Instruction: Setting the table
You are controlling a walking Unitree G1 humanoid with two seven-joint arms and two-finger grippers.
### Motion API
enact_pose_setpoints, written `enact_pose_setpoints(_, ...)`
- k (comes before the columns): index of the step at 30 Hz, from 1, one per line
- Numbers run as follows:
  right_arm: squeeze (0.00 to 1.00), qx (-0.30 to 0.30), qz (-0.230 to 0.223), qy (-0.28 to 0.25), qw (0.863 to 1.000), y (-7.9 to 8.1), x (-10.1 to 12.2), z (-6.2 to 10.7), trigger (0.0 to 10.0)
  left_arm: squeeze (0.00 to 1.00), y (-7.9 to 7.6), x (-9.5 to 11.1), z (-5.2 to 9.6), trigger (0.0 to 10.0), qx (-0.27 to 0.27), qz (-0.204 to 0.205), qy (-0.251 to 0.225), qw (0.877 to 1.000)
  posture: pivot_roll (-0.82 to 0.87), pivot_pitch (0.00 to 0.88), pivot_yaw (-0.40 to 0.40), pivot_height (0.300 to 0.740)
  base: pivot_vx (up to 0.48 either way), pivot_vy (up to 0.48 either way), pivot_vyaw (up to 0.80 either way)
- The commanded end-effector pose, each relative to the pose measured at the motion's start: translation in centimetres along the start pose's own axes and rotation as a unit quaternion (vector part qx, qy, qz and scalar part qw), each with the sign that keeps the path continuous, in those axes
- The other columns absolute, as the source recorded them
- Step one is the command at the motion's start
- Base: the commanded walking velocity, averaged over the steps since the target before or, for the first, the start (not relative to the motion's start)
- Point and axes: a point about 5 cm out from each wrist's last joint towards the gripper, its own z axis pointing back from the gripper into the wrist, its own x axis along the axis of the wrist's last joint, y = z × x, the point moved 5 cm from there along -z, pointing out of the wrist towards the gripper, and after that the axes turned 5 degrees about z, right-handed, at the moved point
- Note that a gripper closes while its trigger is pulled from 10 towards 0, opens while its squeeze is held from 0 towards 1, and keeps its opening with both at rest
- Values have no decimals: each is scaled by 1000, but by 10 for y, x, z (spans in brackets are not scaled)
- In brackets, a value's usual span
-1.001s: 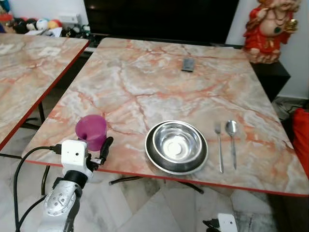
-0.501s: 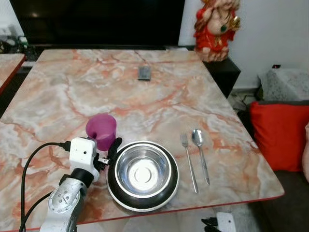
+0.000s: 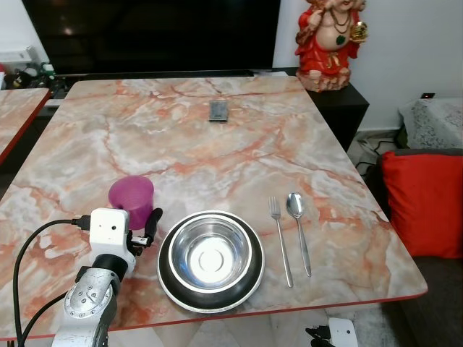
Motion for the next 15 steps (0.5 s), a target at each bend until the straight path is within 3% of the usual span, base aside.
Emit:
enact_pose_setpoints(1, 0, 0, 0, 13, 1000, -1, -8, 2, 10000, 0, 0, -7, 1, 10000, 1, -3, 17, 1000, 31, 124, -36, 740, 0, 0, 0)
enact_pose_setpoints(8, 0, 2, 2, 15, 1000, 0, -9, 2, 10000, 0, 10, -28, 4, 10000, 29, -4, 60, 998, 21, 116, -27, 740, 0, 0, 0)
enact_pose_setpoints(15, 0, 1, 3, 17, 1000, 0, -10, 2, 10000, 0, 10, -36, 6, 10000, 36, 7, 72, 997, 19, 107, -26, 740, 0, 0, 0)
